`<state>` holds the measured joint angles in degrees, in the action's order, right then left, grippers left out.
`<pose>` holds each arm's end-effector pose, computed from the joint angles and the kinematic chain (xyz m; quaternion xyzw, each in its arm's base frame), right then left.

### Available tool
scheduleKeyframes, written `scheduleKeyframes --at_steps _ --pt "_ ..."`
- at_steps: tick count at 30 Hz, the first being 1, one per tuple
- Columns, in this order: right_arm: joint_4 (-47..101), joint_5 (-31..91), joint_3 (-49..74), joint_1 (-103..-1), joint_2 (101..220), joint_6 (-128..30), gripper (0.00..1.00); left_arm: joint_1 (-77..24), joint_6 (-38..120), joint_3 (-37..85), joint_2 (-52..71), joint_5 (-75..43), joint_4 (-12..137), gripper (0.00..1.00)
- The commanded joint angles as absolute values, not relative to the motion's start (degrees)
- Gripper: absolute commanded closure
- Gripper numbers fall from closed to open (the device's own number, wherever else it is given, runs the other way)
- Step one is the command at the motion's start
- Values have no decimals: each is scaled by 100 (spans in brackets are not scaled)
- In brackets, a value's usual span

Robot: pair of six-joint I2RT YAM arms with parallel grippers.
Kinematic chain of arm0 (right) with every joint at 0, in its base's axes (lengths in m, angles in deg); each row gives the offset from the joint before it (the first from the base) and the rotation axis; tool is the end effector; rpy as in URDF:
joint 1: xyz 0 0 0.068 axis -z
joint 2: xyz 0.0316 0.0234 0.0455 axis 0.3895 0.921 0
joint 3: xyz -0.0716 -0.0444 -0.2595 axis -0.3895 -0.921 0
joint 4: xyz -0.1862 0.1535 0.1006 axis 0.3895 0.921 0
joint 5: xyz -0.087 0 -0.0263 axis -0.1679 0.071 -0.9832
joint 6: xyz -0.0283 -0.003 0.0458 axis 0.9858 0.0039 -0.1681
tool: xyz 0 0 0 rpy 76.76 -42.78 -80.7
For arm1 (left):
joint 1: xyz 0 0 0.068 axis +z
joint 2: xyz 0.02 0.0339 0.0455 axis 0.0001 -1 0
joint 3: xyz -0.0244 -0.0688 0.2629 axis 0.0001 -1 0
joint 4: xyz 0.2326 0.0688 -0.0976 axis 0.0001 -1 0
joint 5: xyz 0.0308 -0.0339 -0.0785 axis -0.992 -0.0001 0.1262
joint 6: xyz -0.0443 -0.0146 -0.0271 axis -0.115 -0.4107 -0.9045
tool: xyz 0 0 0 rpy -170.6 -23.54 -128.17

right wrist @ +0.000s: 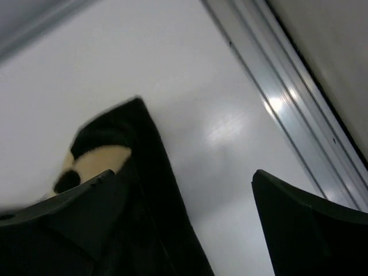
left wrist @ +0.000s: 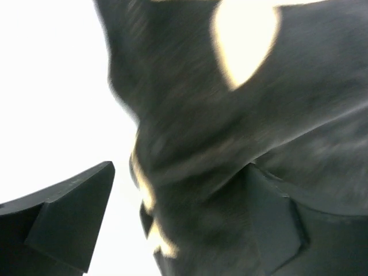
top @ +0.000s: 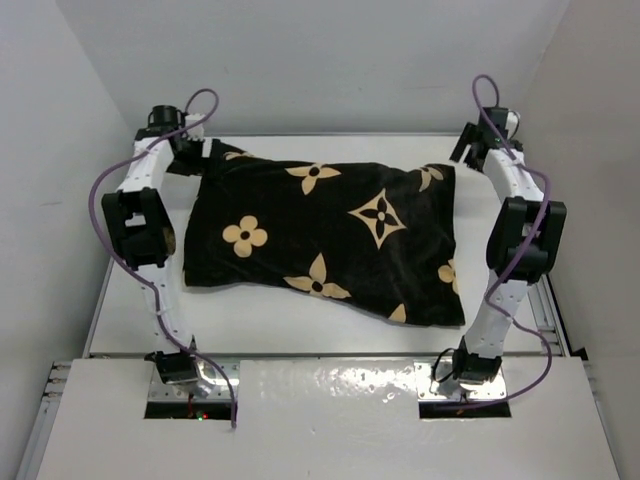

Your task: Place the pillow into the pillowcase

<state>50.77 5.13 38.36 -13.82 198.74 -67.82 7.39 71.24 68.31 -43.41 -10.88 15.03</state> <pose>0.4739 -0.0868 0.2548 0.3280 0.8420 -0.0811 0.4205 0.4906 0.0554 0.2392 0.1290 0.9449 -0.0449 0.2975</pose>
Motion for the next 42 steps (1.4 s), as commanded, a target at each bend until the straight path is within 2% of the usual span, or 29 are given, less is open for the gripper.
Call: scheduleKeyframes --at_steps 1,5,6,11,14,18,21,22,24,25,26,27,28,29,30,31,35,38,40,41,42 --pt "4868 321 2836 -1879 18989 -6265 1 1335 6788 6277 -3511 -896 1361 0" --pt "5206 460 1587 -1748 17794 -7141 1 2037 6744 5538 -2729 -615 1537 0" --pt "5329 540 949 -1756 17269 -7474 1 2117 6822 5136 -2475 -571 1546 0" --pt "5251 628 -1634 -1897 15676 -8495 4 2294 7218 3552 -1928 -544 1616 0" --pt "5084 874 -2726 -1660 14901 -9181 6 2320 7324 2936 -1709 -482 1721 0" --pt "5224 805 -3267 -1694 14584 -9393 6 2399 7551 2417 -1497 -315 1792 1" --pt "5278 760 -3609 -1686 14645 -9533 4 2417 7719 2109 -1540 -70 1722 13" --pt "5164 777 -3749 -1660 14662 -9578 4 2391 7737 2039 -1567 183 1678 25" --pt "4962 979 -4075 -1503 14785 -9753 14 2338 7807 1950 -1646 500 1617 37" --pt "4857 1067 -4146 -1415 14855 -9806 21 2242 7851 1967 -1681 641 1573 49" --pt "4856 1268 -4172 -1318 14899 -9850 38 2180 7973 2028 -1725 860 1424 58" --pt "4899 1348 -4155 -1134 14882 -9877 48 2110 8018 2081 -1743 932 1336 73" --pt "4943 1384 -4112 -1063 14813 -9851 60 2048 8079 2125 -1743 1046 1161 100" --pt "5004 1306 -4015 -923 14594 -9764 72 2039 8210 2256 -1717 1099 1064 100" --pt "5188 1192 -3936 -852 14427 -9719 90 2047 8307 2379 -1673 1187 897 100" --pt "5303 1069 -3848 -764 14251 -9675 98 2100 8456 2520 -1629 1344 469 100" --pt "5690 629 -3339 -184 13346 -9517 100 2101 9641 3180 -789 1391 -615 100" --pt "5796 619 -3171 290 12757 -9569 100 1898 10599 2604 12 321 -643 100" --pt "5813 759 -3127 519 12537 -9587 100 1941 10768 2355 68 -399 -764 100" --pt "5814 795 -3109 546 12518 -9587 100 1968 10830 2215 -106 -551 -870 98" --pt "5814 847 -3101 599 12527 -9535 100 2038 10987 2196 -238 -666 -1028 81"
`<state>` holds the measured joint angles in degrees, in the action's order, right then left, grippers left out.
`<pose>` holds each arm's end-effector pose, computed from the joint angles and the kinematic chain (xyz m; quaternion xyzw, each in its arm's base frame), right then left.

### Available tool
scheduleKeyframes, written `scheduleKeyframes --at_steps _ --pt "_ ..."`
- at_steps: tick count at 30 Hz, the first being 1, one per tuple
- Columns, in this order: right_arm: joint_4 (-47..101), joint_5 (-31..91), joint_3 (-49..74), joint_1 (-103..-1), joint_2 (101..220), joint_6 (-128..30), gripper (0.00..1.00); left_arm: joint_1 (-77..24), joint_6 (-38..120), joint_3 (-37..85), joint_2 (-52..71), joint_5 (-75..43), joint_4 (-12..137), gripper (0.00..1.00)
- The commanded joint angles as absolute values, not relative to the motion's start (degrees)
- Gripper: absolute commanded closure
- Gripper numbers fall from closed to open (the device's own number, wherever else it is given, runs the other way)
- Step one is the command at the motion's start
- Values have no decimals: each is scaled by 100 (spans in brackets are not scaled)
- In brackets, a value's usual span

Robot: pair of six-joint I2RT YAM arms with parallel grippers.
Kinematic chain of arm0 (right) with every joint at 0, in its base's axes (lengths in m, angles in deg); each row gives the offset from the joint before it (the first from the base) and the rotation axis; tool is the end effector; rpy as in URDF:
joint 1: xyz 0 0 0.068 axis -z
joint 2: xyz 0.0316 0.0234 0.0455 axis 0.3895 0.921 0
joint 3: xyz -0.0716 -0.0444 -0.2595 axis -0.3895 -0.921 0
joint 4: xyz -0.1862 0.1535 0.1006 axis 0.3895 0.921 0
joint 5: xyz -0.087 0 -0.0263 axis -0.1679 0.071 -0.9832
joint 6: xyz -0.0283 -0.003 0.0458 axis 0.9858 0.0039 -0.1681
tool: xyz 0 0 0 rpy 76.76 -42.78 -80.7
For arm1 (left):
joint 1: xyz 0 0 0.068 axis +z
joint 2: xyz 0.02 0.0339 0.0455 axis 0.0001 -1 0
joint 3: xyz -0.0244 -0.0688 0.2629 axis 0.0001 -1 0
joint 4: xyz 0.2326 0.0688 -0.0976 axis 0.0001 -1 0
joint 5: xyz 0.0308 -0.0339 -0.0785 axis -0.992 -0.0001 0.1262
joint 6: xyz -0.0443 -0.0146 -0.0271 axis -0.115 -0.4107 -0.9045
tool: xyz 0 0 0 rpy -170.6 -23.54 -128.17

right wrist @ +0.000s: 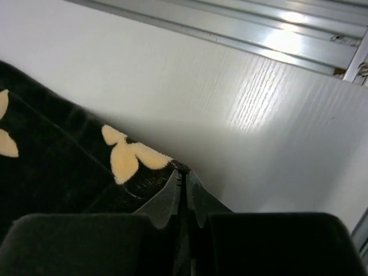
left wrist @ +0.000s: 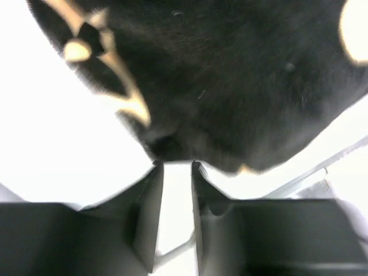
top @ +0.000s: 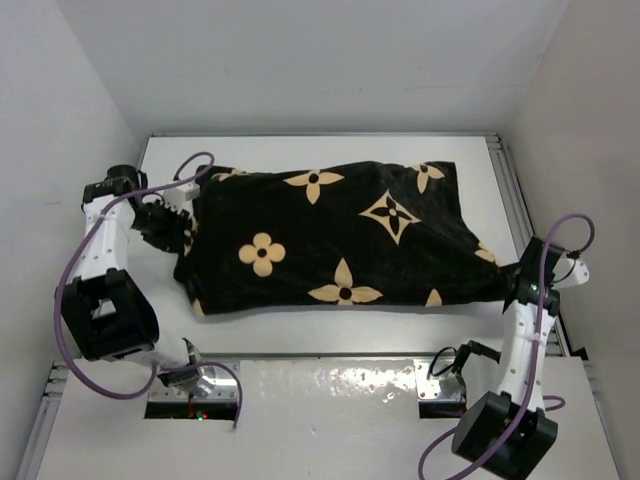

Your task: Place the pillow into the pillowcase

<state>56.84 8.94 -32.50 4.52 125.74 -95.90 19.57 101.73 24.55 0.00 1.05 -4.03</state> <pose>0.1433 -0.0840 0.2193 0.6316 0.6692 -0.0241 0.3908 0.2614 0.0768 0.2809 0.2747 0.9298 -0.1152 0.2162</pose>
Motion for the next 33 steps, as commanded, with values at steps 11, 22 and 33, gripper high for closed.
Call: scheduleKeyframes --at_steps 11,22,33 --pt "5763 1197 -2450 477 12914 -8937 23 2733 9220 5240 -2425 -290 -610 5" --pt "5374 849 -90 -3907 15399 -7521 61 1372 7605 7097 -3942 1057 876 84" --pt "5391 1253 -312 -3867 17580 -9691 100 711 6937 6062 -4466 -552 2663 85"
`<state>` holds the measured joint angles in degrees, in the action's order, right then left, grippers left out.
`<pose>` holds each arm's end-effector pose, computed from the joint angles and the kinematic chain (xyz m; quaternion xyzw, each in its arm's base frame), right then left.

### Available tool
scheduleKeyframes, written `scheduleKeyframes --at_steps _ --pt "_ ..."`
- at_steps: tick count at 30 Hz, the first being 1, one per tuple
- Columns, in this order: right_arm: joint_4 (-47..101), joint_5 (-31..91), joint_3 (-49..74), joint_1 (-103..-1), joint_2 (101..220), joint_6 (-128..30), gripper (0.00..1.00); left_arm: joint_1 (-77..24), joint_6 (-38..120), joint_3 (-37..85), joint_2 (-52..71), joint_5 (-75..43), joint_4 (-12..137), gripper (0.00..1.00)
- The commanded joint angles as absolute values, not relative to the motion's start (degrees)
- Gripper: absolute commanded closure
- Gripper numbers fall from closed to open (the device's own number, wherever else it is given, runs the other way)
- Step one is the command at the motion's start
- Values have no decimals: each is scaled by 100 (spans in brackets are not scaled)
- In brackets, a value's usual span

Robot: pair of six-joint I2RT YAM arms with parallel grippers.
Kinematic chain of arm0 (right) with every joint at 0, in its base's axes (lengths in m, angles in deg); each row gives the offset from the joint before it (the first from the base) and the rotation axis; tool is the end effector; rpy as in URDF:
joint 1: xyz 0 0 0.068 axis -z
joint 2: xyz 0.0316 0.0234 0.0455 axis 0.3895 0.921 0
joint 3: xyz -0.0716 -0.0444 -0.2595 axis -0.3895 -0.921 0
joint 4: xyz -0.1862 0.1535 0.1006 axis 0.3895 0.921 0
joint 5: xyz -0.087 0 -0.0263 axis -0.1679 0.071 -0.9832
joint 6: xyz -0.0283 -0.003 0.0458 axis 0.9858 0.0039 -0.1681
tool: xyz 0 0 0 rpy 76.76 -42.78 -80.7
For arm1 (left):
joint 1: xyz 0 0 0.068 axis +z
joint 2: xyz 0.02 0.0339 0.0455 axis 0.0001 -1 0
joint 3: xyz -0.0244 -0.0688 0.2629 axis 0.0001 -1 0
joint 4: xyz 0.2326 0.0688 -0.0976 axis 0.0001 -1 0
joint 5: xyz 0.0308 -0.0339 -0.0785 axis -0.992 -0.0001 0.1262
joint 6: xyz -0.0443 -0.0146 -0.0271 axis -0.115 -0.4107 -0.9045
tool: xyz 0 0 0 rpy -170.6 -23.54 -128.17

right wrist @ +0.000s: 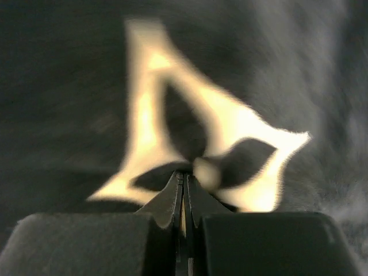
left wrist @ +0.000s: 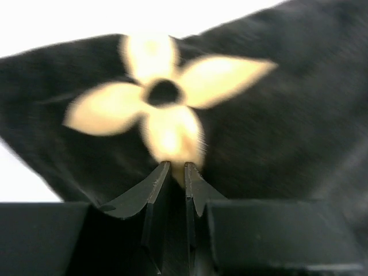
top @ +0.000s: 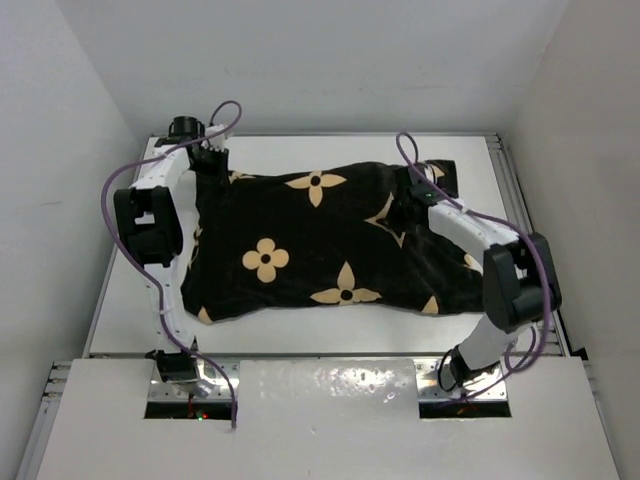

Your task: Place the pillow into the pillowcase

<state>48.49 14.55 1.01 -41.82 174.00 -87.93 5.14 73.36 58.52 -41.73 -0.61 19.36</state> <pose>0.3331 0.1087 0.2190 0.2405 0.9121 0.1158 0.3111 0.4785 0.0288 0.2063 0.1824 0.9315 -0.1376 0.2829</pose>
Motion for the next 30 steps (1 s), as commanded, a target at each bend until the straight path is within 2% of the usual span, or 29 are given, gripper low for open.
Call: scheduleKeyframes --at_steps 1,6,9,11,12,13,14,15,16,18,22,24,30 --pt "5348 1226 -688 -3761 17572 -9753 100 729 6937 6281 -4659 -509 2610 86" --pt "5084 1174 -887 -3339 17247 -9509 100 659 6955 6450 -4582 -246 2460 85" --pt "5285 945 -11 -3268 17071 -9043 100 711 6788 6441 -4083 44 2495 80" --pt "5619 997 387 -3198 16931 -8692 93 790 6560 6415 -3844 10 2757 77" --pt "5725 1110 754 -3198 16861 -8560 69 825 6463 6484 -3678 -60 2828 75" --pt "5943 1190 906 -3215 16773 -8315 49 878 6419 6589 -3615 -156 2864 71" --pt "6050 1234 1038 -3233 16668 -8234 32 896 6392 6712 -3563 -322 2795 68" --pt "6164 1261 1196 -3250 16397 -8164 22 940 6375 7079 -3553 -376 2690 63" --pt "6269 1226 1223 -3207 16237 -8102 2 1001 6340 7283 -3536 -385 2558 53" --pt "6516 1217 1137 -3023 15712 -8093 1 1115 6305 7626 -3352 -289 2232 44" --pt "7243 1165 645 -1758 14849 -7936 1 1641 6444 7347 -2536 -227 1898 23" --pt "7439 937 320 -1241 14332 -7751 1 1957 6707 6996 -1982 -376 1635 18" --pt "7642 408 64 -553 13494 -7583 1 2513 7200 6003 -742 -886 1159 12"
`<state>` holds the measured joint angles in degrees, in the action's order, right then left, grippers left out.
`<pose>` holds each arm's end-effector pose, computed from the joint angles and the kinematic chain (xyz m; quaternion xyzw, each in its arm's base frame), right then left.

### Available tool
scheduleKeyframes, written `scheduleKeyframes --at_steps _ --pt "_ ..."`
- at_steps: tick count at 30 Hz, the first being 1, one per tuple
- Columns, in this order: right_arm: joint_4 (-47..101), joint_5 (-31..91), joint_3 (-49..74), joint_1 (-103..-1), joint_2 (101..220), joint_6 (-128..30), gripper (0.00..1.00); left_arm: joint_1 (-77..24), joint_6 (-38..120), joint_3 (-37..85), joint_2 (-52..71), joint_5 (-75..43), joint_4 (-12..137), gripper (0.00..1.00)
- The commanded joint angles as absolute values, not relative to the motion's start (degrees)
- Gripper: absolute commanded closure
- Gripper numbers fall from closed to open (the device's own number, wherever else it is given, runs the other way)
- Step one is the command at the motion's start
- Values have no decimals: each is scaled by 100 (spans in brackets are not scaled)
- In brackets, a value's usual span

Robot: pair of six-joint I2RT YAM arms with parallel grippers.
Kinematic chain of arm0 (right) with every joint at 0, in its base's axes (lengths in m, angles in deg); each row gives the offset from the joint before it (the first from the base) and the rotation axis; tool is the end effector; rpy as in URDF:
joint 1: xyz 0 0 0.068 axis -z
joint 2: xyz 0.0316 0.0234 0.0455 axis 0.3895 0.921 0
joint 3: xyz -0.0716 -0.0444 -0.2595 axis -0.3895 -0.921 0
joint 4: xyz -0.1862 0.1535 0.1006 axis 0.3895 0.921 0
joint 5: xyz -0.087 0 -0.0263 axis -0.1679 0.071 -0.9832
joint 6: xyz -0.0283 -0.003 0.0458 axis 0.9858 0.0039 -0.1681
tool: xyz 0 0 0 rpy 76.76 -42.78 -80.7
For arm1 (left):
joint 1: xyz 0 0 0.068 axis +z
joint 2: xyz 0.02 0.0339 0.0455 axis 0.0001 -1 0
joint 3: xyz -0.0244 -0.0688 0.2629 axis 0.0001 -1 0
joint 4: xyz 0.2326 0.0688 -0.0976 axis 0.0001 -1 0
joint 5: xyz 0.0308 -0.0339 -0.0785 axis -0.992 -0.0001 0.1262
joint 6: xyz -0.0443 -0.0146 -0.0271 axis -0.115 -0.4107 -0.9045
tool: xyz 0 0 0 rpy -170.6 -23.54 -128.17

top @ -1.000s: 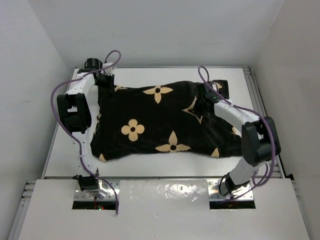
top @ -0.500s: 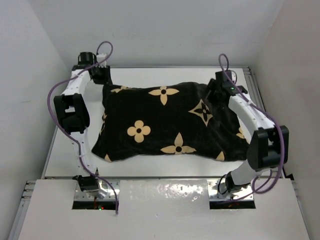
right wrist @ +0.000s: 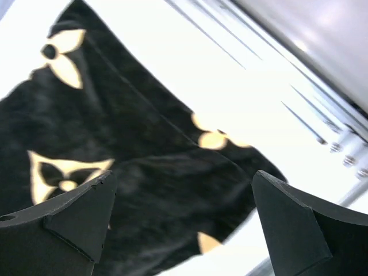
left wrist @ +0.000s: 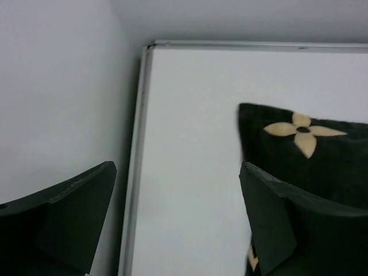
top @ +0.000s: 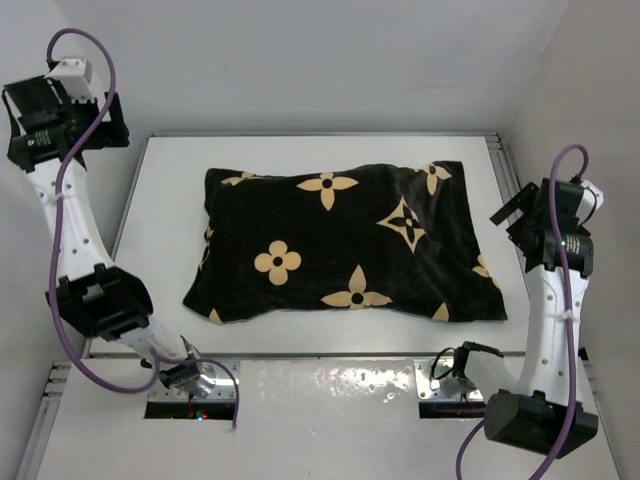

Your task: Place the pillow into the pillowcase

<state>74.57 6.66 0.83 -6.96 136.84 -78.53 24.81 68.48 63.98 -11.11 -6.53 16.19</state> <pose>0.1855 -0.0633 0.3532 0.4484 0.7839 -0.0538 0.4260 0.3313 0.1413 0.4517 0.0156 0.8513 0.0543 0.5216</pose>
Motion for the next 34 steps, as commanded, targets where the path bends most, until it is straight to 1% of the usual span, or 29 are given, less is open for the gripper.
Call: scheduleKeyframes --at_steps 1,5,11,21,34 --pt "7676 408 81 -544 13450 -7566 1 2592 7227 5897 -636 -895 1142 12" --pt "7808 504 160 -535 13370 -7574 1 2715 7236 5353 -127 -817 1124 11" --pt "8063 567 134 -544 13345 -7548 1 2882 7245 4939 155 -667 1098 10" --pt "8019 611 -235 -544 12791 -7460 1 2944 7271 4833 235 -272 940 10" --pt "7932 514 -191 -649 12685 -7460 1 2944 7438 4631 402 -263 948 10"
